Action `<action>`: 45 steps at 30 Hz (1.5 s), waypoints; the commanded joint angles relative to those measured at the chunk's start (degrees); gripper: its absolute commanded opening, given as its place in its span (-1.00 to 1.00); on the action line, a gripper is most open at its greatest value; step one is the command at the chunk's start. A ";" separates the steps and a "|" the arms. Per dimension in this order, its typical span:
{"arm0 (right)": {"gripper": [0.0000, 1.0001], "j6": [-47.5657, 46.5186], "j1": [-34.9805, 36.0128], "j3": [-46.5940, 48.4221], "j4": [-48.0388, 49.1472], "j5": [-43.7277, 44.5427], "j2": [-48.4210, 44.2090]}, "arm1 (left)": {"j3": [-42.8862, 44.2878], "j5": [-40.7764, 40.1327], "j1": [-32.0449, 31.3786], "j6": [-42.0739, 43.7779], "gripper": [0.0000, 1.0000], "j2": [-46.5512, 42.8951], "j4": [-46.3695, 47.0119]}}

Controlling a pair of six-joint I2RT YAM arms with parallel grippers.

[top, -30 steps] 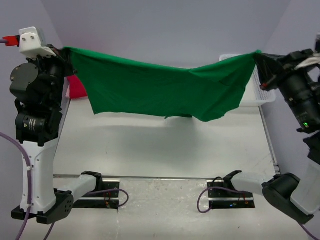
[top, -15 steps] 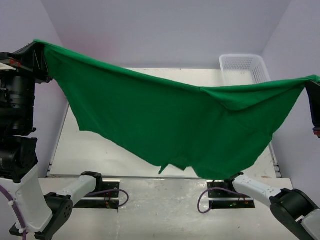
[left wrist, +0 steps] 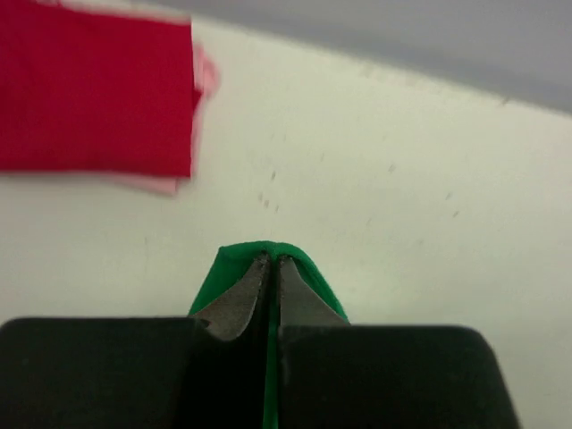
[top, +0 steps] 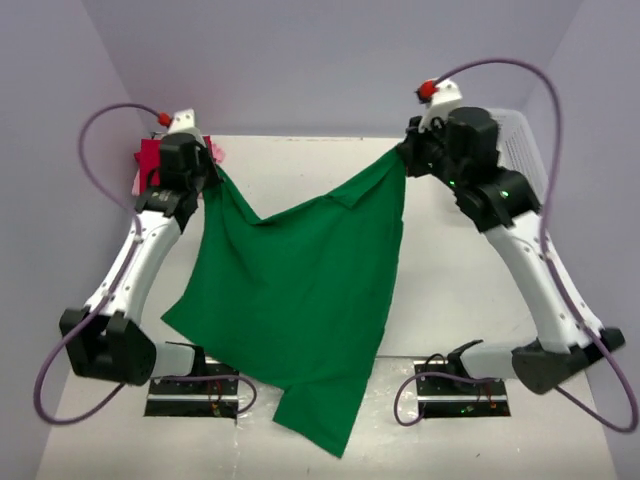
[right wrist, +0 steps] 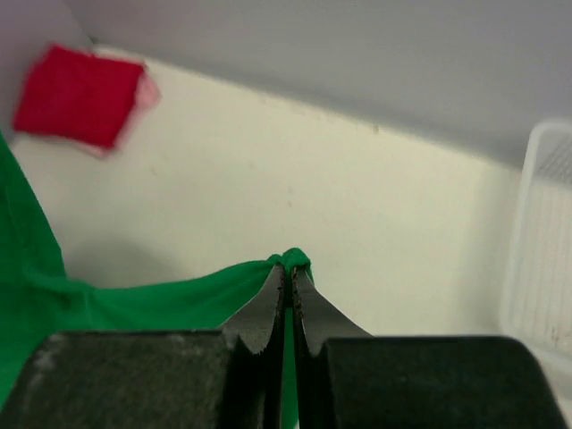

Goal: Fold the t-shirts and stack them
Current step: Flatten out the tshirt

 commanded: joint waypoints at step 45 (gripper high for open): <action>-1.00 -0.59 -1.43 14.79 -3.57 -2.69 -16.43 | 6.99 22.83 -2.32 -2.46 -1.00 -24.25 10.35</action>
